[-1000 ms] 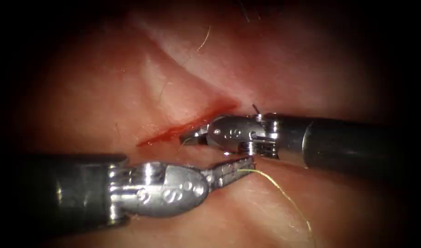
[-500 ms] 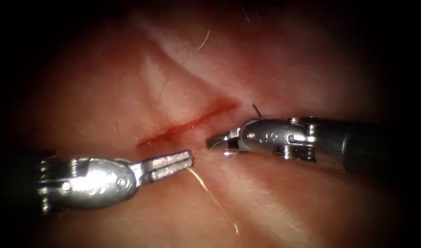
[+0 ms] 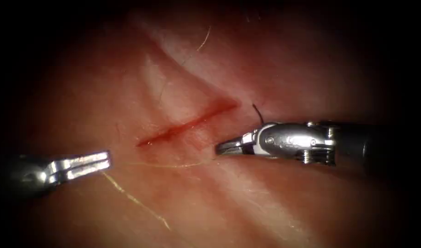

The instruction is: Wound Closure

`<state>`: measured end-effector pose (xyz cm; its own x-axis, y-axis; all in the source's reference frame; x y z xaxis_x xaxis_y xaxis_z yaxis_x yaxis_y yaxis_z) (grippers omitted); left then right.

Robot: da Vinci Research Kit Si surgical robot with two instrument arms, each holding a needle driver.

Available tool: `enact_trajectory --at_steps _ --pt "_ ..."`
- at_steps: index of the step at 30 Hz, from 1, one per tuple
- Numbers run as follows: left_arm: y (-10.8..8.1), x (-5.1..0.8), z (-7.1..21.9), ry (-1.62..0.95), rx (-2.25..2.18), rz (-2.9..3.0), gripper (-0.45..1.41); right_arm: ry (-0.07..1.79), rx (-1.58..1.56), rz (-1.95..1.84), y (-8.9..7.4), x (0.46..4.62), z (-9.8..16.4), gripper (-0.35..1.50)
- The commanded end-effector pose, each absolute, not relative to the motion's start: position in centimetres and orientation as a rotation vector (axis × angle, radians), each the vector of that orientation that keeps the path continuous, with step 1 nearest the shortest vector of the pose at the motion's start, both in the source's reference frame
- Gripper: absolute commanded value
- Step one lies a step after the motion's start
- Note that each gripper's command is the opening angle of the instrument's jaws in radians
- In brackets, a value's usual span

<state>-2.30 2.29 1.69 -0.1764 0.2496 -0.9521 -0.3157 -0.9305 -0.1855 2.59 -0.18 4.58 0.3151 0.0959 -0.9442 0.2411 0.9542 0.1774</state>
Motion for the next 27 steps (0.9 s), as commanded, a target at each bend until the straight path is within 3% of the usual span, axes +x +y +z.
enact_trajectory --at_steps 1,3,5,9,20,22,23,26,27 --pt "2.3 -2.32 1.75 0.073 -1.748 2.149 -0.45 1.275 0.318 -0.105 -0.19 2.7 4.56 0.36" --pt "2.35 -2.26 1.75 0.069 -1.782 2.125 -0.45 1.319 0.334 -0.091 -0.21 2.7 4.48 1.06" --pt "2.38 -2.21 1.76 0.07 -1.796 2.113 -0.45 1.355 0.373 -0.029 -0.22 2.69 4.38 1.35" --pt "2.4 -2.13 1.79 0.07 -1.808 2.114 -0.45 1.381 0.41 0.006 -0.17 2.6 4.2 1.48" --pt "2.37 -2.06 1.82 0.075 -1.829 2.119 -0.45 1.421 0.48 -0.016 0.11 2.11 4.08 1.48" --pt "2.37 -2.09 1.82 0.063 -1.85 2.114 -0.45 1.433 0.487 -0.01 0.23 2.04 4.09 1.38" --pt "2.38 -2.1 1.82 0.057 -1.859 2.112 -0.45 1.432 0.488 -0.007 0.28 2.02 4.09 1.25" --pt "2.38 -2.16 1.84 0.039 -1.888 2.105 -0.45 1.449 0.531 -0.001 0.46 2.02 4.15 -0.3" --pt "2.39 -2.19 1.85 0.034 -1.903 2.098 -0.45 1.447 0.542 -0.002 0.49 2.05 4.18 -0.35"
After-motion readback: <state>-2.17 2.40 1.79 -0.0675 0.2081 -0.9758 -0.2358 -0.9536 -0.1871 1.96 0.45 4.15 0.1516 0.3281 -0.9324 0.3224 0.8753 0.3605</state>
